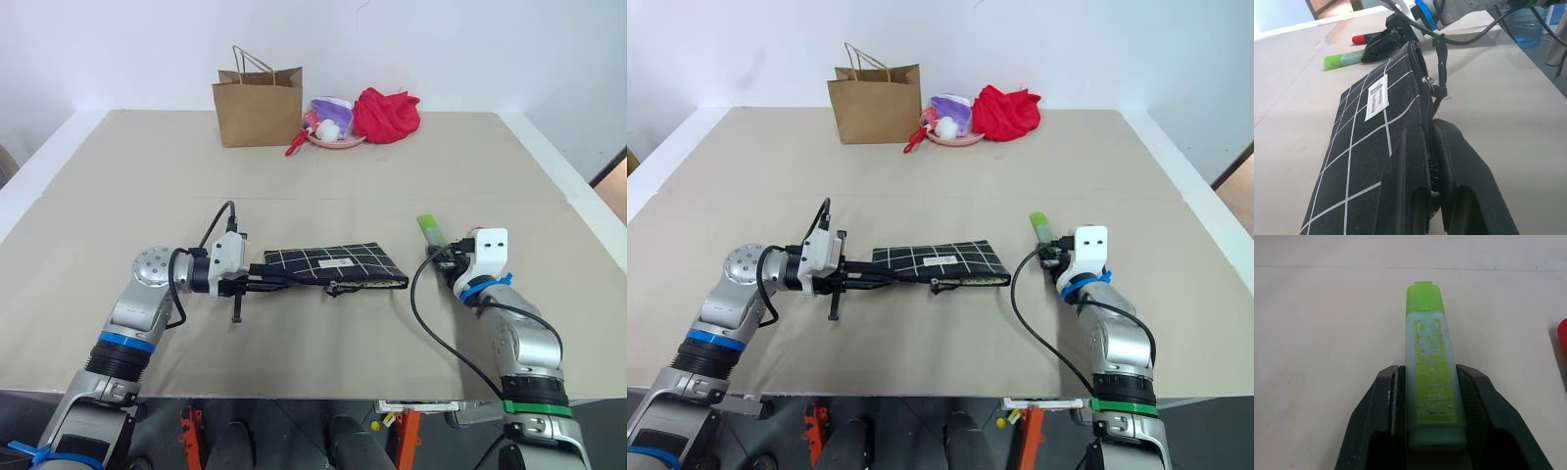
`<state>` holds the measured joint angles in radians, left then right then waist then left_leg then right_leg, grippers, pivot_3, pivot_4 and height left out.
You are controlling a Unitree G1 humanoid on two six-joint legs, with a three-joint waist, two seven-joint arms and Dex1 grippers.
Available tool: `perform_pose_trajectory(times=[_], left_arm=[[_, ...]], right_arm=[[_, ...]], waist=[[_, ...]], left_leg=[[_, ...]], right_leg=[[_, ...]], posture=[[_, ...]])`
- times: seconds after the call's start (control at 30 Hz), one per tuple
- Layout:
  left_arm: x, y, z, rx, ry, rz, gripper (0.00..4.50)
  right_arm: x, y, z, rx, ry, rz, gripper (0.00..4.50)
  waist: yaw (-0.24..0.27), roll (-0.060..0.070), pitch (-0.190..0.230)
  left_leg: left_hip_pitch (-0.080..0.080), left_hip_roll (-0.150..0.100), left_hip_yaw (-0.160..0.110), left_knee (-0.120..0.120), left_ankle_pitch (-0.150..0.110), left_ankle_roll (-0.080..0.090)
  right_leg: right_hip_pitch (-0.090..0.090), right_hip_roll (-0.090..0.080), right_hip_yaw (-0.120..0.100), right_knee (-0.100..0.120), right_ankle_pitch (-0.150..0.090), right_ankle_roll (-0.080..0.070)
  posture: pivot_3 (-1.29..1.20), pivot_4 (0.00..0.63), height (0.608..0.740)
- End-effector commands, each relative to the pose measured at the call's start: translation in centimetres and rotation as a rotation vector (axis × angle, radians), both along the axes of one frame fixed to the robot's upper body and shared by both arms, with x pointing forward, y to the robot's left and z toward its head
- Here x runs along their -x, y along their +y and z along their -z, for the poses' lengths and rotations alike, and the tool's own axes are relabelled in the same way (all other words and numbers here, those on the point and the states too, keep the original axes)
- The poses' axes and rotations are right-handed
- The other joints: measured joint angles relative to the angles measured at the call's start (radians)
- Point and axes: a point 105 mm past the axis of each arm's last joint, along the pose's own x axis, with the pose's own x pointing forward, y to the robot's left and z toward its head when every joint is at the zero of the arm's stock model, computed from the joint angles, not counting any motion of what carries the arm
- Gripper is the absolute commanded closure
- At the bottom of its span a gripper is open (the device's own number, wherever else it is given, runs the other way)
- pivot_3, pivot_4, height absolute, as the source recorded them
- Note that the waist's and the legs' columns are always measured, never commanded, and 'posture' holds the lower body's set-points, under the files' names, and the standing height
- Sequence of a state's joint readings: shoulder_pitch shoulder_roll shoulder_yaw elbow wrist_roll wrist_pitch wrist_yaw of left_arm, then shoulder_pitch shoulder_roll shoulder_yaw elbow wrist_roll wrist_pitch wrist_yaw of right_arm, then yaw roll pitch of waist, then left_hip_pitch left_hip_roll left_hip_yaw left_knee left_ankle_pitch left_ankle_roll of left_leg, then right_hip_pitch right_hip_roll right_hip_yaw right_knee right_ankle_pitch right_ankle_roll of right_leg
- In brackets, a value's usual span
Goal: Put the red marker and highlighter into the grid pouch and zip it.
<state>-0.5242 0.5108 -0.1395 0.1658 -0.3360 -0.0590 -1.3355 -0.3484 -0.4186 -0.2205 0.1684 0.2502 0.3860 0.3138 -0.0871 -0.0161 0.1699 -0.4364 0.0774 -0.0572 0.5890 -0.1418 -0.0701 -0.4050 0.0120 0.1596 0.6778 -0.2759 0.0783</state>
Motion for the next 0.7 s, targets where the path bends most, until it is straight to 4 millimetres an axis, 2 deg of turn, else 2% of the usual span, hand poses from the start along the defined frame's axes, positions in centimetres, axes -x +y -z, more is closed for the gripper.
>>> perform_pose_trajectory(times=[0.03, 0.17, 0.23, 0.33, 0.43, 0.53, 0.7], left_arm=[[0.0, 0.0, -1.7, 0.041, -0.051, 0.000, 4.50], [-0.1, 0.0, -1.6, 0.039, -0.045, 0.003, 4.50], [-0.1, 0.0, -1.6, 0.037, -0.043, 0.006, 4.50], [0.0, -0.1, -1.6, 0.040, -0.041, 0.014, 4.50], [0.1, -0.2, -1.6, 0.044, -0.039, 0.021, 4.50], [0.2, -0.3, -1.7, 0.049, -0.038, 0.027, 4.50], [0.4, -0.5, -1.8, 0.055, -0.040, 0.034, 4.50]], right_arm=[[0.4, 1.3, -1.4, -0.017, -0.053, -0.100, 3.40], [1.6, 2.0, -6.2, -0.006, -0.194, -0.274, 3.40], [3.2, 2.7, -8.3, 0.027, -0.236, -0.437, 3.40], [6.3, 3.6, -9.9, 0.046, -0.200, -0.673, 3.40], [9.2, 4.2, -10.0, 0.043, -0.098, -0.859, 3.40], [11.6, 4.6, -8.6, 0.087, 0.044, -0.991, 3.40], [12.0, 4.0, -7.3, 0.118, 0.119, -1.018, 3.40]], waist=[[0.000, 0.000, 0.000], [0.000, 0.003, 0.002], [0.001, 0.004, 0.003], [0.009, 0.004, 0.002], [0.010, 0.003, 0.002], [0.010, 0.003, 0.002], [0.004, 0.003, 0.003]], left_leg=[[0.000, 0.000, 0.000, 0.000, 0.000, 0.000], [-0.001, 0.000, 0.000, -0.001, 0.000, 0.000], [-0.001, -0.001, 0.000, 0.000, 0.000, 0.000], [-0.001, -0.001, 0.000, -0.001, 0.000, 0.000], [-0.001, -0.001, -0.001, -0.001, 0.000, 0.001], [-0.001, -0.001, -0.001, 0.000, -0.001, 0.001], [-0.001, -0.001, -0.001, 0.003, 0.000, 0.001]], right_leg=[[0.000, 0.000, 0.000, 0.000, 0.000, 0.000], [-0.001, 0.000, 0.000, 0.000, 0.000, 0.000], [-0.001, -0.001, 0.000, 0.000, 0.000, 0.000], [0.000, -0.001, 0.000, 0.000, -0.002, 0.001], [0.000, -0.001, -0.001, 0.000, -0.003, 0.000], [0.000, -0.001, -0.001, 0.000, -0.003, 0.000], [0.000, -0.001, -0.001, 0.000, -0.002, -0.001]], posture=[[0.00, 0.150, 0.740], [0.00, 0.150, 0.740], [0.00, 0.150, 0.740], [0.00, 0.150, 0.740], [0.00, 0.150, 0.740], [0.00, 0.150, 0.740], [0.00, 0.150, 0.740]])
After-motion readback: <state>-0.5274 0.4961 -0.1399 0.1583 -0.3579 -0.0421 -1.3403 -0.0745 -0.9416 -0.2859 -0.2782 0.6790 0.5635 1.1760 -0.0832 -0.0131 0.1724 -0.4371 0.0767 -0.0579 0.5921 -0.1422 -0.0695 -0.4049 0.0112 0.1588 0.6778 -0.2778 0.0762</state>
